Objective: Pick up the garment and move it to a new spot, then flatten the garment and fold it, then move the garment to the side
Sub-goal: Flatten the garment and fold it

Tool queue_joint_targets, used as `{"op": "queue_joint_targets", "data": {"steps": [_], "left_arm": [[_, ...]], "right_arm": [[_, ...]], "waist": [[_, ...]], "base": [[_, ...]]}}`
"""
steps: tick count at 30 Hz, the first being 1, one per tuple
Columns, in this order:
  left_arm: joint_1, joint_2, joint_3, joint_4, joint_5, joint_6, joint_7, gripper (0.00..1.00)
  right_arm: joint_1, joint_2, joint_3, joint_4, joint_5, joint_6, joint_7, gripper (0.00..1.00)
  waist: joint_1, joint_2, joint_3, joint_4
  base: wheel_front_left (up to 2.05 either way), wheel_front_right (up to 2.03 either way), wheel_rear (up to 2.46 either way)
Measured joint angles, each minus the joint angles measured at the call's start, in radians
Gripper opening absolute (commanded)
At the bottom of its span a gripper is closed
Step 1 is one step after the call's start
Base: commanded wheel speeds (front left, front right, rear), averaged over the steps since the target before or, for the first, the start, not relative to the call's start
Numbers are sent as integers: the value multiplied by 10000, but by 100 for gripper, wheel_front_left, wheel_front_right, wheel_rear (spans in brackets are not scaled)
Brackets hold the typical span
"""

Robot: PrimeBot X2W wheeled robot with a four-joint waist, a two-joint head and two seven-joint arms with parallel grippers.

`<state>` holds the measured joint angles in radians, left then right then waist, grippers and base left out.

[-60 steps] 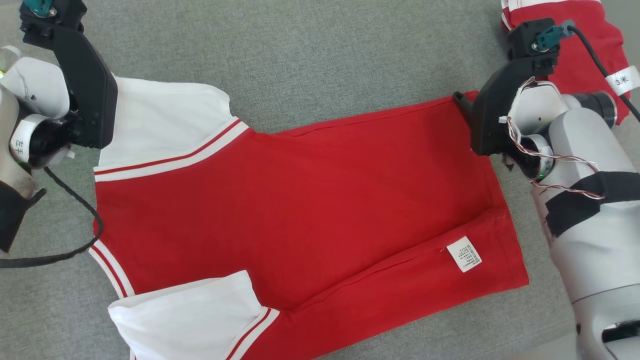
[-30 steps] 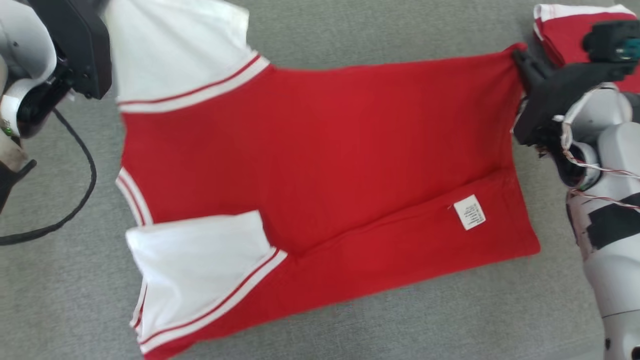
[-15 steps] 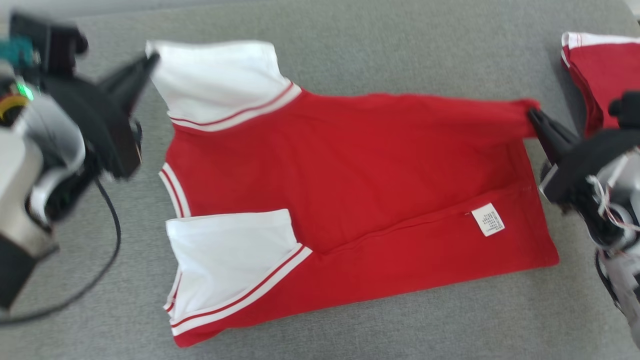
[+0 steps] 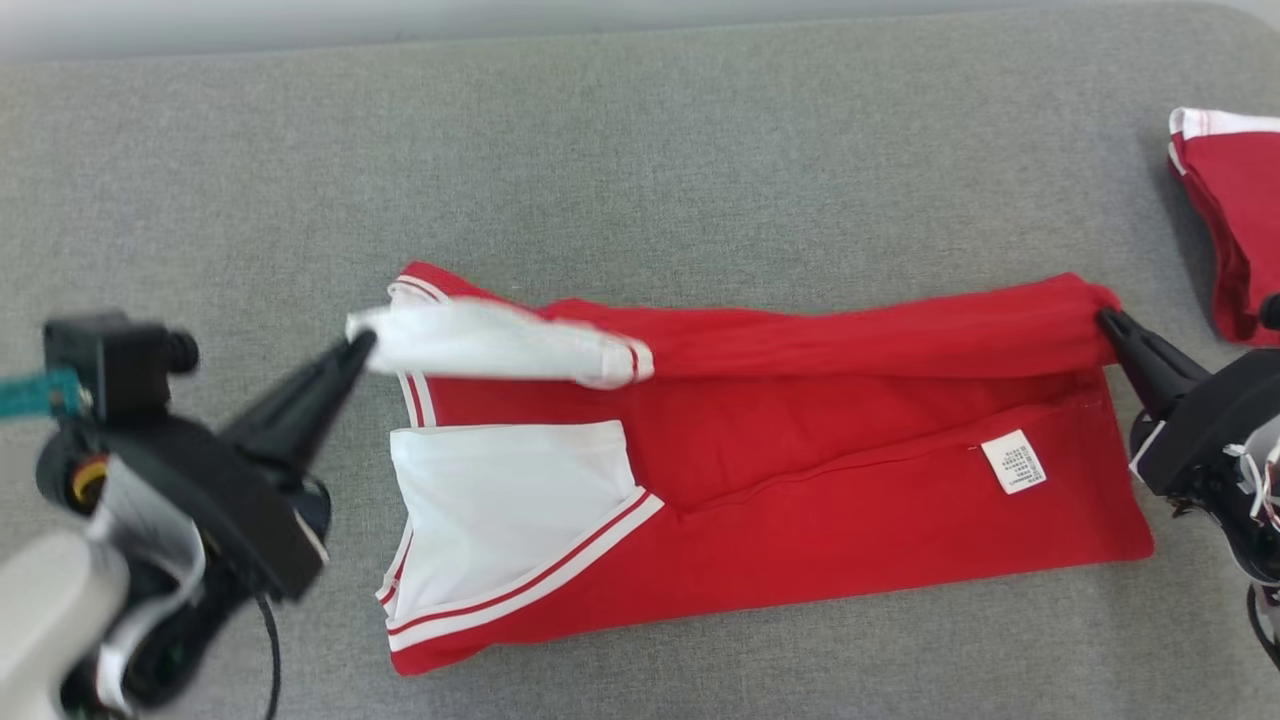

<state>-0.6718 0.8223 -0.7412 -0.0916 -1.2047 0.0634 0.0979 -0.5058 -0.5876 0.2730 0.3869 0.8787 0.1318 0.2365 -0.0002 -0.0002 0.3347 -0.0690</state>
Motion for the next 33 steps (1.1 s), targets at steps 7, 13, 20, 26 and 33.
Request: {"op": "queue_joint_targets", "data": {"steps": [7,13,20,26,33], "left_arm": [[1225,297,105,-1273,-209,698,-633,0],[2201,414,79,-2021,-376,1129,-1055,0],[2992,282,-100,-1891,-443,1298,-1578,0],[3131,-493,-374,-786,-453,1028,-1904,0],[3207,-1081,-686,418,-255,1055,-2167,100]], "right_arm": [[299,-230,-226,82,17,0,-228,0],[1232,-383,-825,-255,343,0,-291,0],[2046,-190,-1058,-692,355,0,-159,0],[2161,278,-1083,-550,178,0,-65,23],[2564,435,-1691,-564,86,0,-472,100]], "waist": [[1,0,94,139],[0,0,68,254],[0,2,118,188],[2,2,76,191],[2,2,-271,253]], "base": [[0,0,0],[0,0,0],[0,0,0],[0,0,0],[0,0,0]]}}
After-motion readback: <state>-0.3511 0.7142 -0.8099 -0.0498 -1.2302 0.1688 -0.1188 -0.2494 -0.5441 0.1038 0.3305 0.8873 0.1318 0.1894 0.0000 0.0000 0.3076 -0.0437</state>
